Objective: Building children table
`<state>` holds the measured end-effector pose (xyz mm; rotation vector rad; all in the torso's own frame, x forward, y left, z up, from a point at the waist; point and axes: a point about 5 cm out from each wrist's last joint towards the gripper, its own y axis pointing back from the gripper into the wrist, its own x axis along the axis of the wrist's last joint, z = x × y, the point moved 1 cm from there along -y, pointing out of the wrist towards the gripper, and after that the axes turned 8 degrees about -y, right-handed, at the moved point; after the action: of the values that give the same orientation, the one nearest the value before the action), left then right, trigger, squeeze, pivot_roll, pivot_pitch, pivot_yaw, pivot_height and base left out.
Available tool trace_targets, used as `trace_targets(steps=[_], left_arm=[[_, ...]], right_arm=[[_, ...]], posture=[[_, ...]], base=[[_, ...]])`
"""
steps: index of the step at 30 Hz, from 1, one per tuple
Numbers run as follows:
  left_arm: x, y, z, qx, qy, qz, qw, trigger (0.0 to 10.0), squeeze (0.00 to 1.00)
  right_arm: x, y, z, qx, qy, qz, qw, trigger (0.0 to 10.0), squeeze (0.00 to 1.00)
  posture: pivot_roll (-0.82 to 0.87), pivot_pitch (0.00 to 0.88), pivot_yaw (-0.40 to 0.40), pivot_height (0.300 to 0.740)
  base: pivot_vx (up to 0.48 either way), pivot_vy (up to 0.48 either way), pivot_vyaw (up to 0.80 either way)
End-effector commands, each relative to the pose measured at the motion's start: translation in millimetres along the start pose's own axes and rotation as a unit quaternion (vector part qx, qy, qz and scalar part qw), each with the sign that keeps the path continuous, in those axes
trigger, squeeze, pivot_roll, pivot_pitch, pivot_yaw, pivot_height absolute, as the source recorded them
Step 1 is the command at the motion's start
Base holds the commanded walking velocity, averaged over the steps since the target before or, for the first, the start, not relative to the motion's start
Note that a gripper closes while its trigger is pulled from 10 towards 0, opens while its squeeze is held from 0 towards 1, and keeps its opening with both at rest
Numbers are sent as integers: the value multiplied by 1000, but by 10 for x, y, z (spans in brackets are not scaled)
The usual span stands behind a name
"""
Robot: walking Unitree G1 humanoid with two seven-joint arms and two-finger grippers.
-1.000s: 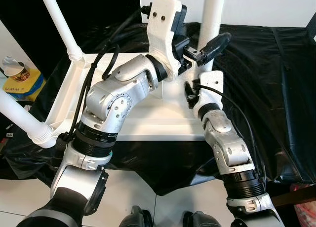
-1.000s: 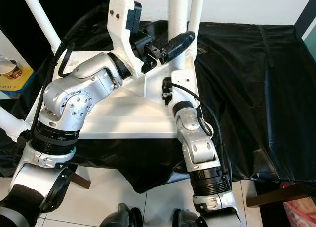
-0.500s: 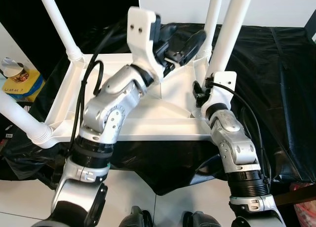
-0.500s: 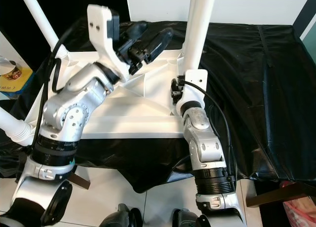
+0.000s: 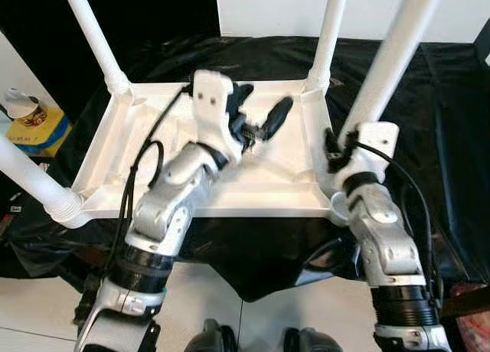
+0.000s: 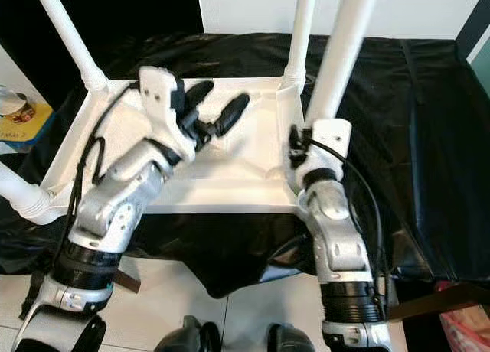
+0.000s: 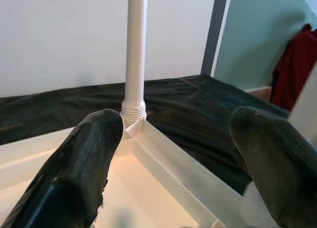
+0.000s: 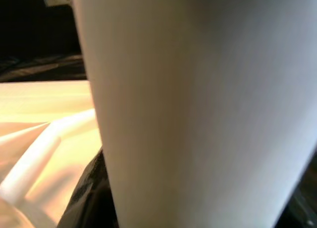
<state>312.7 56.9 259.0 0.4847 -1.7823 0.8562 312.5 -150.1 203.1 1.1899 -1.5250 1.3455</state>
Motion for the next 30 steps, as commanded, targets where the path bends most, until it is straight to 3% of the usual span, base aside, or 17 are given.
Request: trace_targets(steps=[1,17,30], left_arm=[[-38,23,54,-13,-17,-2,1000,10000,0],[-363,162,207,-53,-48,-58,996,10000,0],[-389,206,286,-74,-43,-63,994,10000,0]], right_arm=[[41,40,-13,11,-1,14,1000,10000,0],[-108,374,37,28,-4,-1,1000,10000,0],[-187,499,33,32,-3,-21,999,10000,0]], posture=[[-93,144,21,740],[-102,161,28,740],[-100,166,26,740]], base=[[0,0,0],[0,0,0],[0,0,0]])
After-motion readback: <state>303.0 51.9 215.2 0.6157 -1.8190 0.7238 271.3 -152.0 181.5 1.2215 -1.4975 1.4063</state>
